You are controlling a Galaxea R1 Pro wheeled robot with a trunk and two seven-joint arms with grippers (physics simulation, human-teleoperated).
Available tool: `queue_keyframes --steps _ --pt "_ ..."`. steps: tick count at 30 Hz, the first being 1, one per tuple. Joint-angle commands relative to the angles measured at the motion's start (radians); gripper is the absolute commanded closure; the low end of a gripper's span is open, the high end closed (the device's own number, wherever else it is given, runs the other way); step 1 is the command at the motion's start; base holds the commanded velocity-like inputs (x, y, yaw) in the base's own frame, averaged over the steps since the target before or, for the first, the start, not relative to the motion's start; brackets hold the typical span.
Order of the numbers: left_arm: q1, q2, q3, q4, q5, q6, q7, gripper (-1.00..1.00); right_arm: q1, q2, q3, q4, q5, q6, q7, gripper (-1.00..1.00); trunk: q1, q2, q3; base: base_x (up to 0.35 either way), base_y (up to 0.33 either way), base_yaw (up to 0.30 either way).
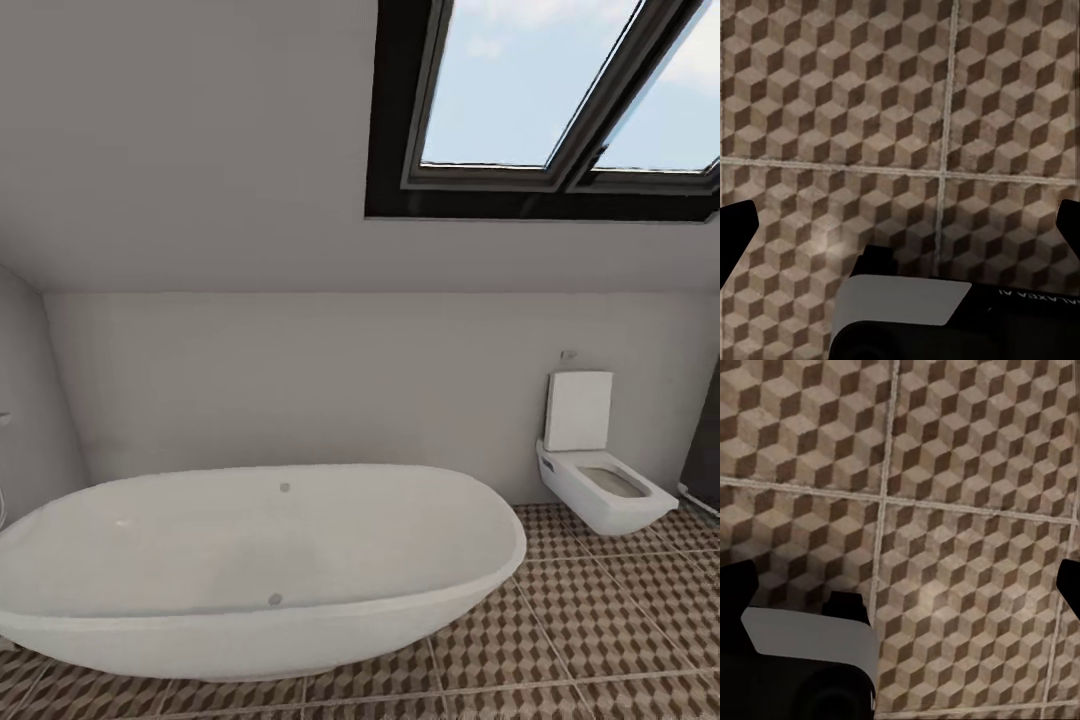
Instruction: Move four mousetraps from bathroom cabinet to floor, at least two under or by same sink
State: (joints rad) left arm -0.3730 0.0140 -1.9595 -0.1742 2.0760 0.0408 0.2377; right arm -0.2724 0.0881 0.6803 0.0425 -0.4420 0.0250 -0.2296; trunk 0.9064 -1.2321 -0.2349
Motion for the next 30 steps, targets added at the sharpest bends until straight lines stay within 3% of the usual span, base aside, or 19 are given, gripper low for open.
queue_keyframes --steps 1,18,30 --pt "-0.001 0.001 -0.002 -0.004 0.000 0.001 0.007 -1.00 -0.001 0.001 0.008 0.002 -0.006 0.003 -0.002 -1.00 0.000 -0.001 0.000 -0.133 0.000 -0.262" --pt "-0.001 0.001 -0.002 -0.005 0.000 0.001 0.006 -1.00 -0.002 0.002 0.010 0.002 -0.007 0.003 -0.001 -1.00 0.000 -0.001 0.005 -0.028 0.000 -0.255" --pt "-0.001 0.001 -0.002 -0.005 0.000 0.001 0.007 -1.00 -0.002 0.000 0.010 0.002 -0.007 0.003 -0.001 -1.00 0.000 -0.001 -0.011 -0.001 0.000 -0.092"
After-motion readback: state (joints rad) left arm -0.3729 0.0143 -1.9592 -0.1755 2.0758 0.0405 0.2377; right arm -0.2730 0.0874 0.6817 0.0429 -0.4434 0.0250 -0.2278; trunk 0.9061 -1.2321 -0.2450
